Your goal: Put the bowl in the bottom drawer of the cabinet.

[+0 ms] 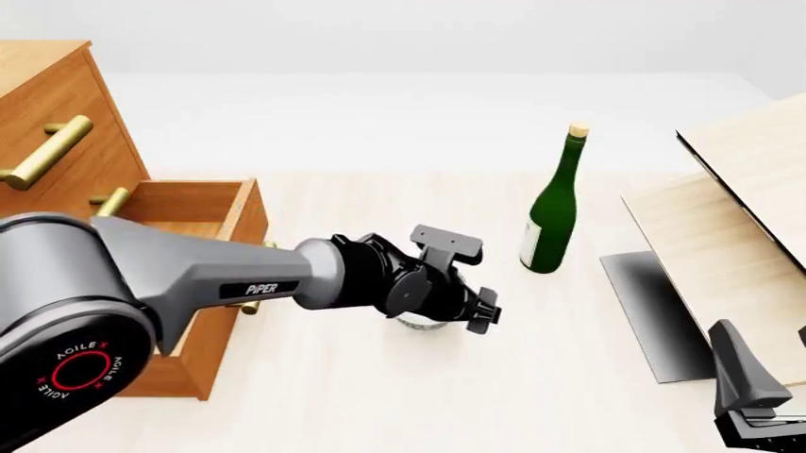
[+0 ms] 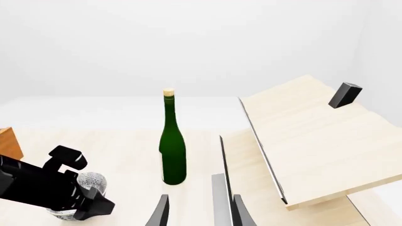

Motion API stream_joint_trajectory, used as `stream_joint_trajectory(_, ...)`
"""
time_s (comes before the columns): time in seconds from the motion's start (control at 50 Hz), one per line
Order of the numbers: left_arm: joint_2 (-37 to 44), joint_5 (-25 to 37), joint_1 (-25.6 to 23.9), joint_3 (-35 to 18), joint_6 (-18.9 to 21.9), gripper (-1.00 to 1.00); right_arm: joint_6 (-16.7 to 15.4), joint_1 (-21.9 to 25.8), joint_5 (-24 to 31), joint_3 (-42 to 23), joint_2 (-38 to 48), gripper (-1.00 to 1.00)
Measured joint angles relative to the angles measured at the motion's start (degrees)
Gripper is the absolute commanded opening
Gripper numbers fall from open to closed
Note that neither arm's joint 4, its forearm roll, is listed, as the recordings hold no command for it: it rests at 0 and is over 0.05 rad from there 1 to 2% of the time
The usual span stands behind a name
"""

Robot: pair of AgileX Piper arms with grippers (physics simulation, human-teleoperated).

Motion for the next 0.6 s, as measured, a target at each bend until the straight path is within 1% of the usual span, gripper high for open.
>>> stream_joint_trajectory(0.6,0.31,-0.60,-0.07,0.30,-0.71,1.00,0.00,0.00,0.00,0.00,0.00,1.00)
